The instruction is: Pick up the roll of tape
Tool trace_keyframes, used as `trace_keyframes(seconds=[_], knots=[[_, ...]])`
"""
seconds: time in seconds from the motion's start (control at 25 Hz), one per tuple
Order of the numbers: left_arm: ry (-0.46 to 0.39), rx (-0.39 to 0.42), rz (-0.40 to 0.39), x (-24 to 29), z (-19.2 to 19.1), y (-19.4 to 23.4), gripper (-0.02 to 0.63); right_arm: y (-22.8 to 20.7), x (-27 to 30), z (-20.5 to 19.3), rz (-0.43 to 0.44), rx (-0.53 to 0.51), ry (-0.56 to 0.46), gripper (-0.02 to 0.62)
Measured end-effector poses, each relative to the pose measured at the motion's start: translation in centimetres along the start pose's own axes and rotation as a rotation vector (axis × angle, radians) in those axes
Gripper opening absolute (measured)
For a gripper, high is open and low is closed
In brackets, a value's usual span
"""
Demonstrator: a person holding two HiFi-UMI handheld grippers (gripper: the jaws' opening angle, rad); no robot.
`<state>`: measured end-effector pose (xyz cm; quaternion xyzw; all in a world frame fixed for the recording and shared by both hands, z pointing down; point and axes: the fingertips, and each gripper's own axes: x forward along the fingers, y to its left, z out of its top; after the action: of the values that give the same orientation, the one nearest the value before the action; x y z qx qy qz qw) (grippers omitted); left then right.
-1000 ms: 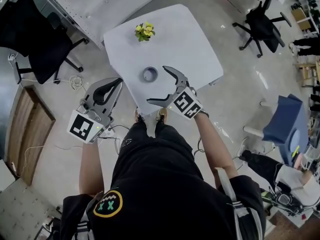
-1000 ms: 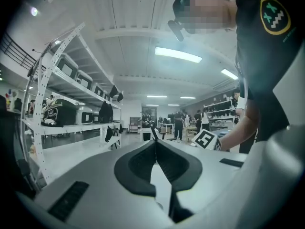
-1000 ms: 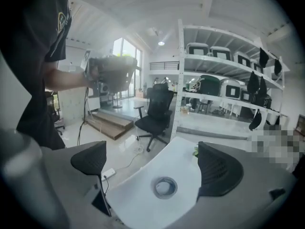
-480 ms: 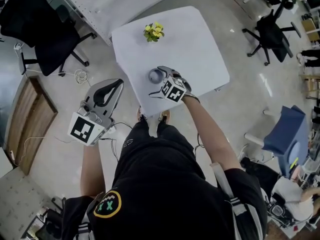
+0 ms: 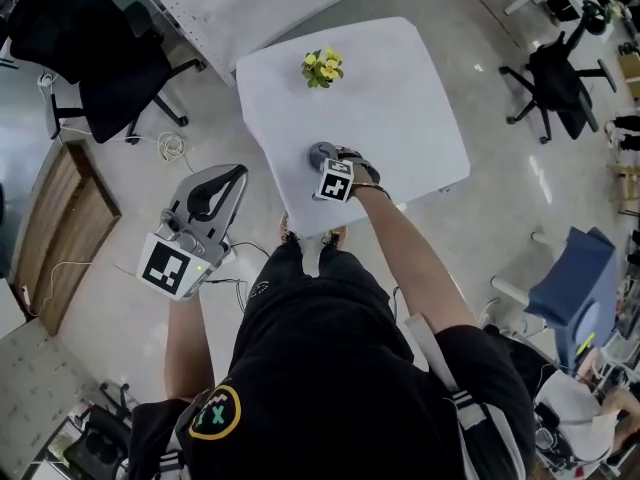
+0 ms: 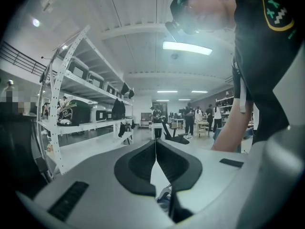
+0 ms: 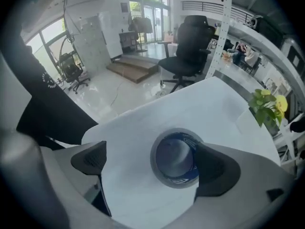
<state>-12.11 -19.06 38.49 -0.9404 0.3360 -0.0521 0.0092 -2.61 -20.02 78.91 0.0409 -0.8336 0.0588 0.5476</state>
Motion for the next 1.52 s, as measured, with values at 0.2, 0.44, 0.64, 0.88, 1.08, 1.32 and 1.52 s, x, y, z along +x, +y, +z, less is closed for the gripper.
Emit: trace_keyframes(seconds=[0.2, 0.44, 0.64, 0.88, 1.08, 1.32, 1.52], knots=[[0.016, -0.005, 0.021, -0.1, -0.3, 0.6, 0.02, 0.3, 2.5, -0.7, 0.041, -0.058, 0.084, 0.597], [0.036, -0.018, 0.038, -0.1, -0.9, 1.0, 0.021, 0.7, 4.4, -1.9, 0.071, -0.093, 0.161, 0.592], [0.041, -0.021, 0.044, -0.1, -1.2, 1.1, 0.021, 0.6, 5.4, -1.3, 0.074, -0.126, 0.189, 0.581], [0.044, -0.021, 0.053, -0.5, -1.1, 1.4, 0.021, 0.4, 6.1, -2.1, 0.058, -0.166, 0.257, 0.557], [0.044, -0.023, 0.052, -0.6, -1.1, 1.1, 0.021, 0.5, 6.0, -2.2, 0.061, -0.17, 0.263, 0.55], [0.04, -0.015, 0.047, -0.7, -0.9, 1.0, 0.021, 0.7, 5.7, -1.8, 0.069, -0.193, 0.247, 0.447], [0.039, -0.01, 0.042, -0.8, -0.8, 0.8, 0.021, 1.0, 5.4, -2.0, 0.074, -0.198, 0.253, 0.38]])
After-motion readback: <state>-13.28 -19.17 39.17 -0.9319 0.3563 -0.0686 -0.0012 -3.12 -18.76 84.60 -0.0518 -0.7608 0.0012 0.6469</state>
